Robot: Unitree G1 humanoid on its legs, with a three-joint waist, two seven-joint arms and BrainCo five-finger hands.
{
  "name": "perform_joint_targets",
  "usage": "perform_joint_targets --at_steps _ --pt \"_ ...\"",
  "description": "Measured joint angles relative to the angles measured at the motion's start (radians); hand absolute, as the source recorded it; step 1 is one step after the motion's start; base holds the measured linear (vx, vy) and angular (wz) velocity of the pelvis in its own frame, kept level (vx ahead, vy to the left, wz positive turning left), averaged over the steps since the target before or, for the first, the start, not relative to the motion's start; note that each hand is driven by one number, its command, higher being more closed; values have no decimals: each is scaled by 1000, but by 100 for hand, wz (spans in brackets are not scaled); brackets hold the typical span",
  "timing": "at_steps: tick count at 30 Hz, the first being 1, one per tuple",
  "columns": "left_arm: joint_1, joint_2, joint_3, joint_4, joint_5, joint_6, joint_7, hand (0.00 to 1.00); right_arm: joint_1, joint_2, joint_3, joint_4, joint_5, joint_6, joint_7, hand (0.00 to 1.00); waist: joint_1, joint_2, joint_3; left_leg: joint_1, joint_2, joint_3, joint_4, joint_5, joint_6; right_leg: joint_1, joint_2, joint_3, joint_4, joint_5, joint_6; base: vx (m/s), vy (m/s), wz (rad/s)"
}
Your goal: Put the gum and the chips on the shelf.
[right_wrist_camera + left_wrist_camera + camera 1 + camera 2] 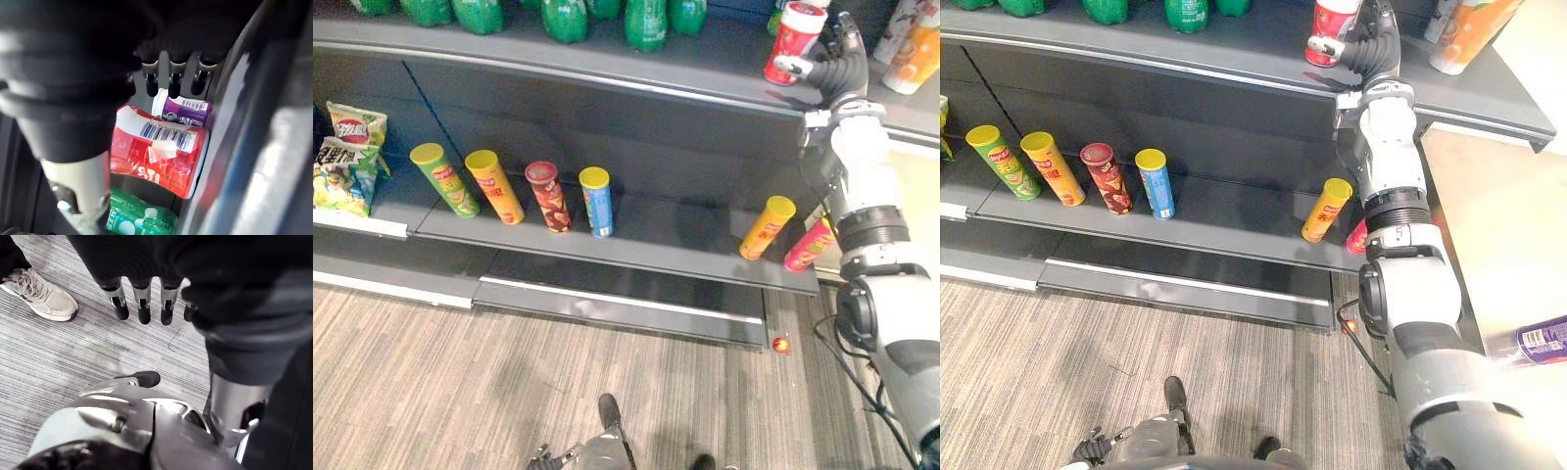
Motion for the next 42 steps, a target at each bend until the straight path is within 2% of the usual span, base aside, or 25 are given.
perform_joint_targets --at_steps 7,13,16,20,22,25,29,34,39,42 --pt "2 1 -7 -1 -6 0 0 0 32 20 -27 -106 12 1 -47 0 -1 0 0 14 4 18 0 0 -1 1 -1 17 -1 3 4 5 4 -7" --pt "5 1 -8 -11 -5 6 1 0 72 22 -77 -385 -8 -15 -116 0 -20 -1 -4 20 5 26 0 1 1 1 -1 26 -4 8 12 21 0 -5" --pt "8 0 -9 -12 5 11 9 0 145 36 -77 -527 -53 -25 -139 0 -27 -1 -14 32 5 39 0 1 0 5 -3 34 -2 8 12 25 2 -13" --pt "18 -4 -10 -10 31 21 22 0 327 113 -35 -813 -90 -58 -130 0 -36 2 -46 43 9 53 0 -7 -11 5 -3 49 -1 7 12 32 -3 -12" --pt "24 -4 -10 -10 47 21 26 0 423 156 26 -924 -91 -82 -114 0 -47 3 -58 47 10 54 0 -8 -13 7 -2 49 0 6 11 13 -2 -3" --pt "32 -16 16 -18 53 23 30 0 631 236 180 -1070 -87 -120 -35 0 -65 4 -75 48 7 55 0 -8 -13 6 -6 50 3 7 13 0 0 0" --pt "38 -28 50 -20 83 22 31 0 833 252 349 -1119 -77 -127 74 0 -80 3 -76 48 0 52 0 -16 -22 2 -23 46 20 -5 20 5 42 5" --pt "59 -14 41 -8 91 19 32 0 1096 212 488 -1115 -17 -128 219 0 -84 0 -82 46 -19 48 0 -26 -37 -16 -48 48 55 -14 10 -3 71 3" --pt "58 -14 55 25 114 19 32 0 1289 217 507 -965 26 -118 278 0 -90 10 -90 49 -38 47 0 -39 -22 -18 -64 52 66 -21 15 3 68 0" --pt "57 -15 66 36 127 19 32 0 1355 220 491 -859 2 -104 292 0 -96 15 -92 46 -47 50 0 -42 -20 -25 -71 55 72 -21 15 4 71 0"
